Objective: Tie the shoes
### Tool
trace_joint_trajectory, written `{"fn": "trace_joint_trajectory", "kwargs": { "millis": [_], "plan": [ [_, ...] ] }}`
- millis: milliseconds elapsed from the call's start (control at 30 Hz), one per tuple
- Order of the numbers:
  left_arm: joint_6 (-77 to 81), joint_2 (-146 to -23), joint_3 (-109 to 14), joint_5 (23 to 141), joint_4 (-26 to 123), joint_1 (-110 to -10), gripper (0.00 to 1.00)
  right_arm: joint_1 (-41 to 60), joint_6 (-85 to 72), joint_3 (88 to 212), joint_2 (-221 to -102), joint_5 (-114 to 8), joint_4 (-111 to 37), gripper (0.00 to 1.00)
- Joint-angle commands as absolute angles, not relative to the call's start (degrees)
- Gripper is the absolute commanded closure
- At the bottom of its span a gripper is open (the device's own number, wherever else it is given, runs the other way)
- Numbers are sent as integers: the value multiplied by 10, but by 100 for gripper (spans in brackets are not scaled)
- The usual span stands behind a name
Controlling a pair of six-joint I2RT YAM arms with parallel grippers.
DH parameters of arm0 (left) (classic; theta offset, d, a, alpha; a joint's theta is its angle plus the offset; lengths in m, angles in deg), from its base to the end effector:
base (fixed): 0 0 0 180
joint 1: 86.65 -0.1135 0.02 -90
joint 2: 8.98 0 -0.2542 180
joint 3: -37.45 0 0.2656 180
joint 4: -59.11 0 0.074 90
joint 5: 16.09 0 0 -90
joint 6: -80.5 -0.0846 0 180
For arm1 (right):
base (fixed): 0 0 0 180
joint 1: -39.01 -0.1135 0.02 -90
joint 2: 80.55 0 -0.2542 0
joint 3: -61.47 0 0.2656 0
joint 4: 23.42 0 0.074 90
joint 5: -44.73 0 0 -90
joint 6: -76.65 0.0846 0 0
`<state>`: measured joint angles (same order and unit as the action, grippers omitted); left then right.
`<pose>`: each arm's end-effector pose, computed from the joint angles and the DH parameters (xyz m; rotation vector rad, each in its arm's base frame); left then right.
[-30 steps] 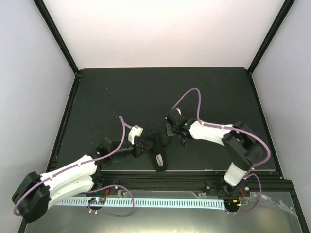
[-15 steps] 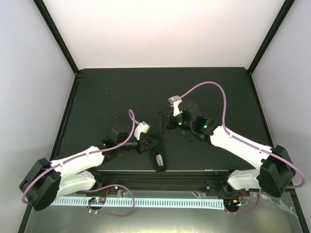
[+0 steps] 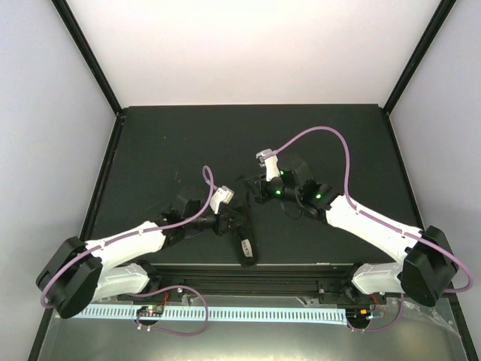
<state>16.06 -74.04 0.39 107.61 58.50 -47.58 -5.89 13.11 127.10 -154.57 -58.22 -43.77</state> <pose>0.1832 -0.2092 0.1502 0.6537 2.1450 -1.2653 0.2345 0.2605 0.2439 -0.5006 2.1574 0.9669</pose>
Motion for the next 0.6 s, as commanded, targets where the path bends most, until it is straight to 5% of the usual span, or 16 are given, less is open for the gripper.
{"fn": "trace_joint_trajectory", "kwargs": {
  "millis": [0, 567],
  "plan": [
    [154, -754, -25, 1080, 602, -479, 77, -59, 135, 1272, -1527, -602, -418, 98],
    [159, -801, -49, 1080, 618, -480, 67, -66, 142, 1280, -1529, -617, -422, 98]
  ]
}}
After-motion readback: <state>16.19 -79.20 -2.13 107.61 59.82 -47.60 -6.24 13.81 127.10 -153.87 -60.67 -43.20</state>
